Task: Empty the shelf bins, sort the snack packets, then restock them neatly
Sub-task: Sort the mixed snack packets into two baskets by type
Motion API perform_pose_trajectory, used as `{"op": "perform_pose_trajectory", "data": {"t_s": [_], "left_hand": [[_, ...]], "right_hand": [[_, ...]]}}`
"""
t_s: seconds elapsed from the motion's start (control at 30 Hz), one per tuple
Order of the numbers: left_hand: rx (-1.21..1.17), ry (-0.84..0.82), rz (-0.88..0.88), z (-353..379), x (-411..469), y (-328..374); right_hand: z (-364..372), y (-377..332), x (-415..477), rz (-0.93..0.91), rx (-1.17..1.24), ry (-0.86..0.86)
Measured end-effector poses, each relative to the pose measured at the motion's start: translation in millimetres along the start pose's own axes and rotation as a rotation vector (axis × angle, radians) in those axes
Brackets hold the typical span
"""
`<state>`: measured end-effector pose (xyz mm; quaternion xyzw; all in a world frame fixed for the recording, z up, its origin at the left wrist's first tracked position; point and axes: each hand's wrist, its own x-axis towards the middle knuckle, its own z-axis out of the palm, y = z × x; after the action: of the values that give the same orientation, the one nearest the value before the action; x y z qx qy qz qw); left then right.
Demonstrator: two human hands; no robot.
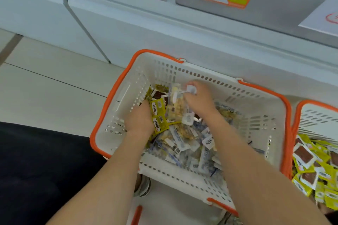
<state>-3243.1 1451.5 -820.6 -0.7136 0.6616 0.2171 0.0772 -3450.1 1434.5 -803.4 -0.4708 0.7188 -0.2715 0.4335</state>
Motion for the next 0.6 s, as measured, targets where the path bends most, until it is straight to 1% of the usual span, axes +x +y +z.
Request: {"op": "perform_pose_trajectory", "data": {"t_s": [0.07, 0.1, 0.17, 0.2, 0.23, 0.27, 0.33, 0.4, 0.43, 0.5, 0.53, 0.6], "left_hand": [[-0.033, 0.021, 0.045, -6, 2, 8], [-0.089, 0.013, 0.063, -8, 2, 12], [-0.321, -0.042, 0.089, -9, 1, 17], [-0.447, -0.061, 0.105, -8, 1, 18], [-0.540, -0.067, 0.123, -6, 1, 20], [-0.587, -0.058, 0.139, -4, 4, 20], [-0.592, -0.047, 0.164, 2, 7, 21], [-0.467, -0.105, 0.156, 12, 11, 17], [-0.359, -0.156, 0.136, 17, 11, 14], [-0.163, -0.229, 0.081, 28, 11, 9], [-0.098, -0.246, 0.054, 31, 10, 7], [-0.034, -0.282, 0.009, 35, 6, 8]], "right_hand": [[-36, 1, 3, 0.046, -0.334, -0.137], [-51, 2, 2, 0.099, -0.498, -0.242], [-70, 5, -8, 0.261, -0.777, -0.459], [-73, 8, -17, 0.359, -0.890, -0.514], [-72, 15, -25, 0.434, -0.998, -0.513], [-68, 22, -32, 0.464, -1.098, -0.457], [-50, 28, -38, 0.454, -1.231, -0.299], [-29, 25, -36, 0.366, -1.225, -0.200], [-19, 23, -33, 0.278, -1.187, -0.176], [-5, 24, -26, 0.090, -1.082, -0.146], [1, 26, -22, 0.034, -1.026, -0.137], [10, 39, -15, -0.022, -0.946, -0.168]]}}
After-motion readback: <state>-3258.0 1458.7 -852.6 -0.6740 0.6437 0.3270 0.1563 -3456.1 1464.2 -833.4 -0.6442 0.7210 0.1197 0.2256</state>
